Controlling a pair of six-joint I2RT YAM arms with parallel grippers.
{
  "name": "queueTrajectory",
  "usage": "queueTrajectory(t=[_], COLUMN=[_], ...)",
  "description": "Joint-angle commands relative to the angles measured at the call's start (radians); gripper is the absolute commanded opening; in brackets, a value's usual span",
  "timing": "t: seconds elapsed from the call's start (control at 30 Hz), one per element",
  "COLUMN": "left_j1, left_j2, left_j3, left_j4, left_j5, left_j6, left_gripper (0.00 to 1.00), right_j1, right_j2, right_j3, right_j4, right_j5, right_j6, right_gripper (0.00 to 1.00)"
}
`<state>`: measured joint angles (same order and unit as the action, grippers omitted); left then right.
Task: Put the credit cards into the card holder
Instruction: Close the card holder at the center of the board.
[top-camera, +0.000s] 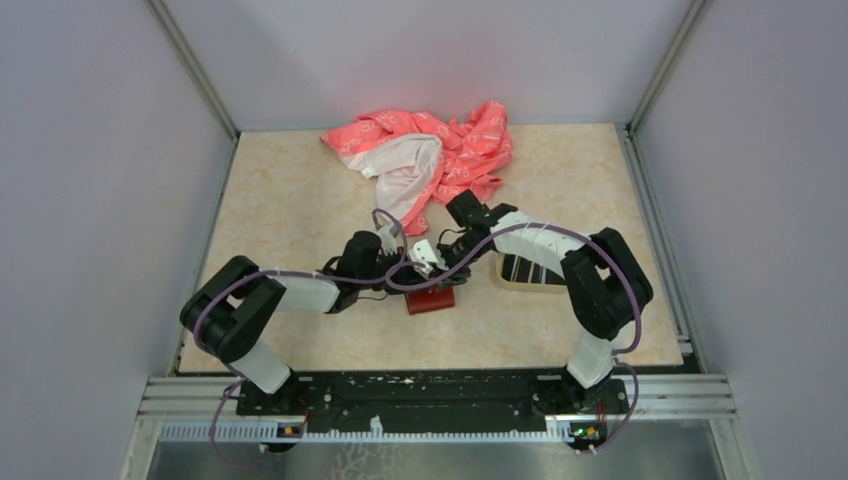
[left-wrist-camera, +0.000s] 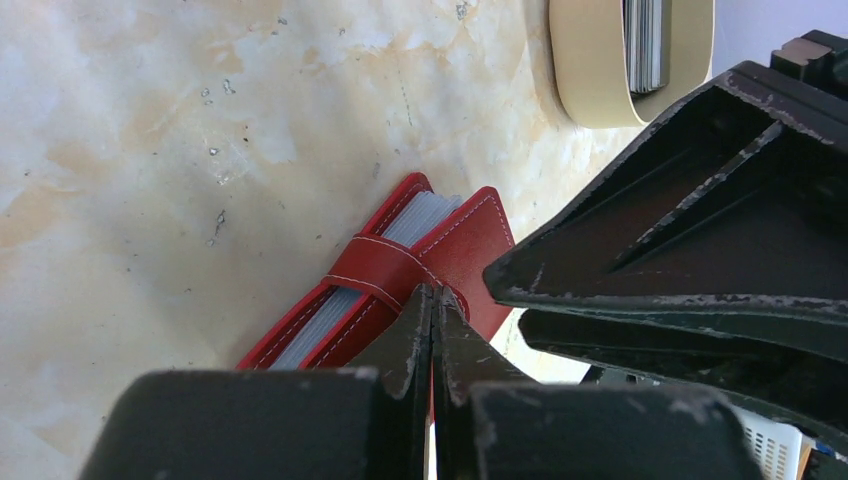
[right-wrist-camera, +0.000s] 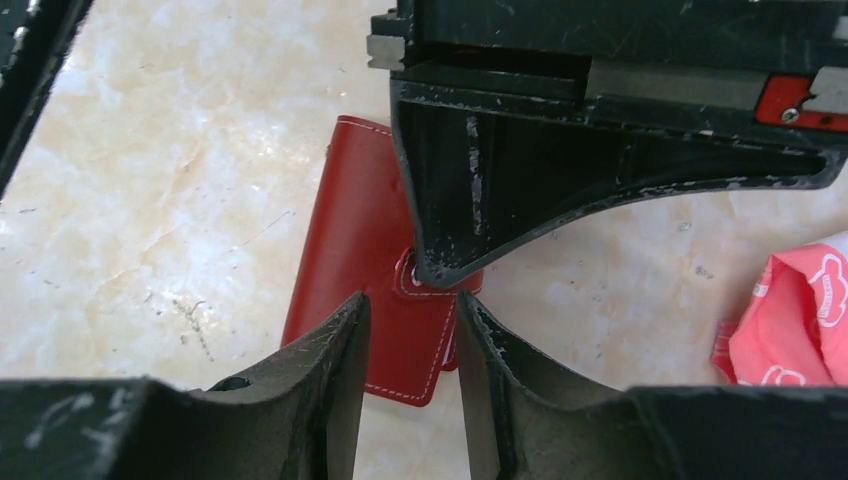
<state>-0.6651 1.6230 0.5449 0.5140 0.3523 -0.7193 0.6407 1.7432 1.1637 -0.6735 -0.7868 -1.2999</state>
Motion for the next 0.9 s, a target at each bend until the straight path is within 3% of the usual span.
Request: queueTrajectory(t=[0.0,0.33,0.87], left_j1=[-0.007,-0.003,-0.002], left_j2=[0.045,0.038,0.040], left_j3=[-0.057,-0.060,-0.071], left_j4=[-0.168,-0.161,-0.137], left_j5=[-0.026,-0.017,0.002], left_j6=[0.058,0.058,0.052], left_gripper=[0.00,0.00,0.00], right_j1=[0.036,0.054,0.083], right_j2=[-0.018,-0.012,-0.028], right_j3=[-0.018,-0.037,-0.093], right_j4=[0.149,0.127,0.196], right_j5=[0.017,0.049,0.097], right_j6=[0.055,0.035,0.070], right_gripper=[0.35,0.27,0.27])
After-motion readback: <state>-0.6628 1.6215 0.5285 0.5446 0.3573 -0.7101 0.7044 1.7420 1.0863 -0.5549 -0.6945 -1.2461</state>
